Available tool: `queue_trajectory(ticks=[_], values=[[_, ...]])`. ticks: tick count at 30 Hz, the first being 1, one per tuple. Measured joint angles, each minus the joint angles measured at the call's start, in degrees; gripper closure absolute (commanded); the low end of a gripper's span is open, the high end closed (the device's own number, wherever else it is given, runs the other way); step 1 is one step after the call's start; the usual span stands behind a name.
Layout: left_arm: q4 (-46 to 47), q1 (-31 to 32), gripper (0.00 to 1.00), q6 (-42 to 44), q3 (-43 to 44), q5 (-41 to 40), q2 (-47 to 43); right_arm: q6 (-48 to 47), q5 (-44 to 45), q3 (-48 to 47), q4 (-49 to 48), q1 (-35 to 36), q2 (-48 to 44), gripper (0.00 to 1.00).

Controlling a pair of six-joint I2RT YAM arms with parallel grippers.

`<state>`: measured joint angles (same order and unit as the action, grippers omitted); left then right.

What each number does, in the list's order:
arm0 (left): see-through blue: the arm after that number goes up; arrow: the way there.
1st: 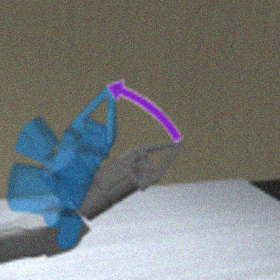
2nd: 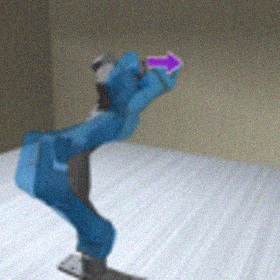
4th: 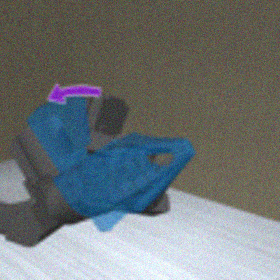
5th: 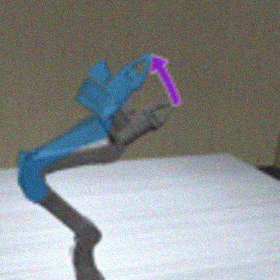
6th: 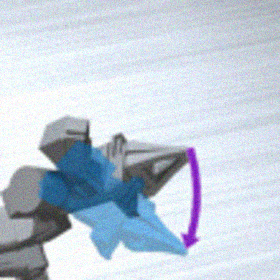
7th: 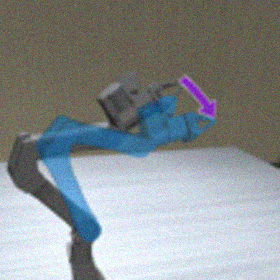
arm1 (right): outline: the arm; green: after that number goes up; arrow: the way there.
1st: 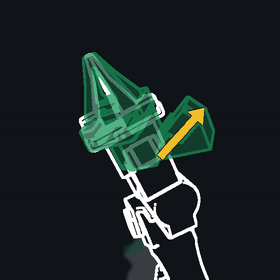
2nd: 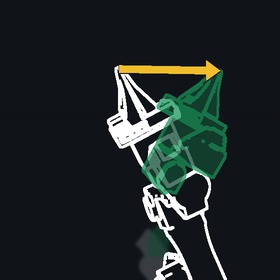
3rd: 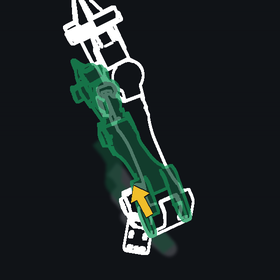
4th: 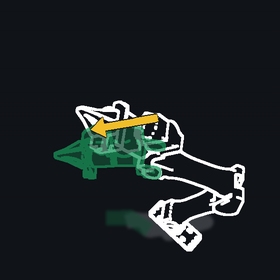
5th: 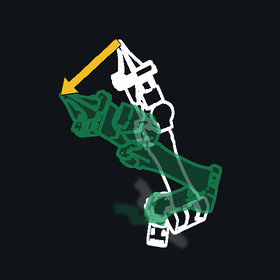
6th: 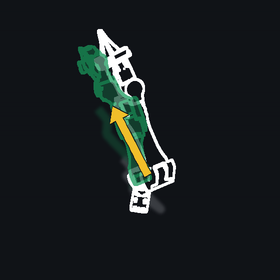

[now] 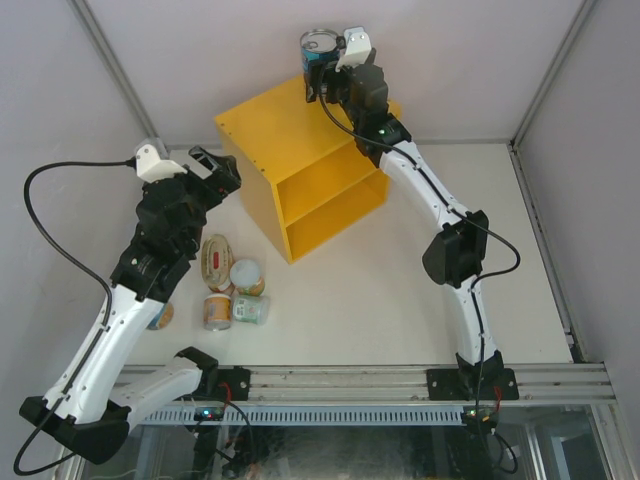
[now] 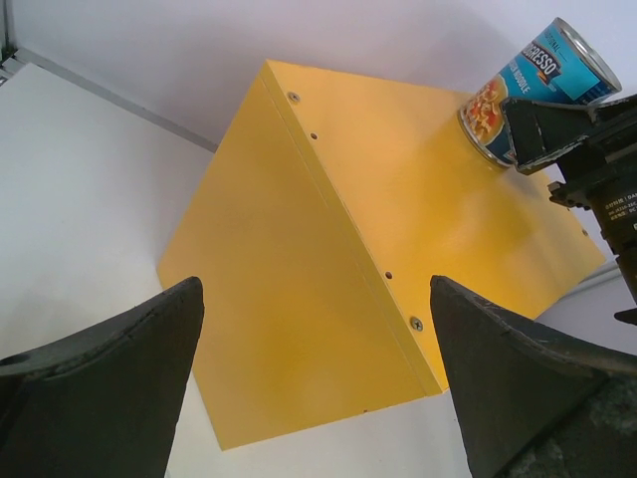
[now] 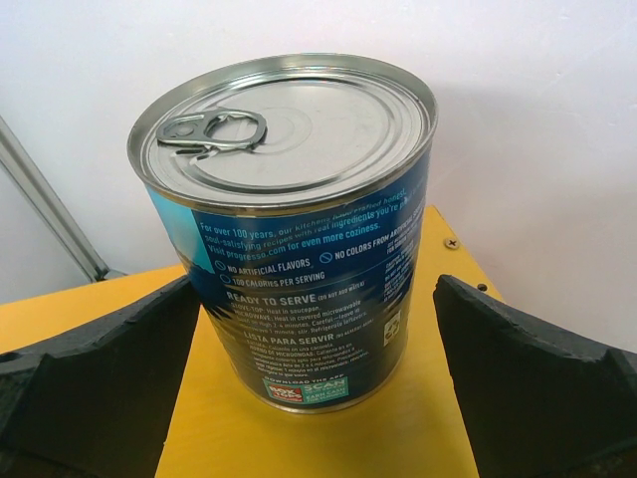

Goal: Place and organize the canned foods onto the counter
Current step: Move the canned food to the counter.

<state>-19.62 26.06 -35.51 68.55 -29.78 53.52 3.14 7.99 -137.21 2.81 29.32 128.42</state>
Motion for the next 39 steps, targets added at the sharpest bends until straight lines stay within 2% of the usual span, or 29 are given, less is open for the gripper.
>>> queue_trajectory(ticks=[6, 13, 25, 33, 39], values=[[-0.1, 0.0, 0.02, -0.1, 0.0, 0.0, 0.0, 0.0, -0.1, 0.4, -0.2, 0.0, -0.1, 0.0], [-0.8, 0.0, 0.02, -0.1, 0.0, 0.0, -0.1, -0.5, 1.2, 11.4, -0.9, 1.1, -5.4, 0.0], [-7.8, 0.0, 0.01, -1.7, 0.2, -2.2, -1.1, 1.2, 6.5, 32.7, 0.0, 6.0, -28.6, 0.0], [-19.2, -1.0, 0.0, -9.8, 0.7, -8.5, -1.2, 3.5, 12.3, 43.3, 3.1, 14.3, -41.9, 0.0], [-28.8, -7.9, 0.0, -19.5, 0.6, -9.5, -3.0, 9.1, 17.8, 50.2, 8.9, 21.4, -49.5, 0.0]])
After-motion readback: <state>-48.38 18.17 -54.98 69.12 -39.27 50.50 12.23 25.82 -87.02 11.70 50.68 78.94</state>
